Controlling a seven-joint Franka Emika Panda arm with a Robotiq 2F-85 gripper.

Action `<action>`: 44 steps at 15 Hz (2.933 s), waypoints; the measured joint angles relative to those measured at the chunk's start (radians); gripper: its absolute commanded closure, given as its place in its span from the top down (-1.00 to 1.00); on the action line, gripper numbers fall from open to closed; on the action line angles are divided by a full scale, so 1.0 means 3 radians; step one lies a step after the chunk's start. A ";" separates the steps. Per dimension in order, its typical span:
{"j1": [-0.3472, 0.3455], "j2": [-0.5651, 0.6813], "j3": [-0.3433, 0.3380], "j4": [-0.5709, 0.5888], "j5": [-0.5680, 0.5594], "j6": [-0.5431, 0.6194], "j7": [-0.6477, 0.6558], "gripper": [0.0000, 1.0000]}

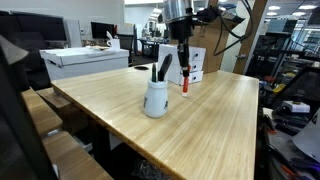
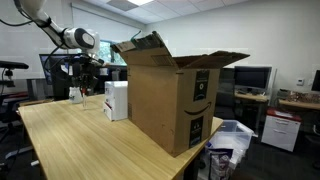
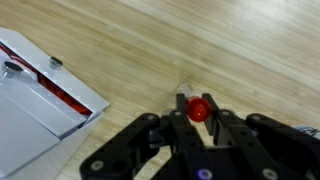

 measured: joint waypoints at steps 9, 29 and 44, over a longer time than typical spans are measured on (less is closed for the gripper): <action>0.0000 0.0006 0.0000 -0.0018 0.0057 0.0125 -0.0083 -0.85; 0.0006 -0.0066 0.0068 0.0121 0.0059 0.0201 -0.0120 1.00; 0.0099 -0.0586 0.0230 -0.0082 0.0658 0.1179 -0.0121 1.00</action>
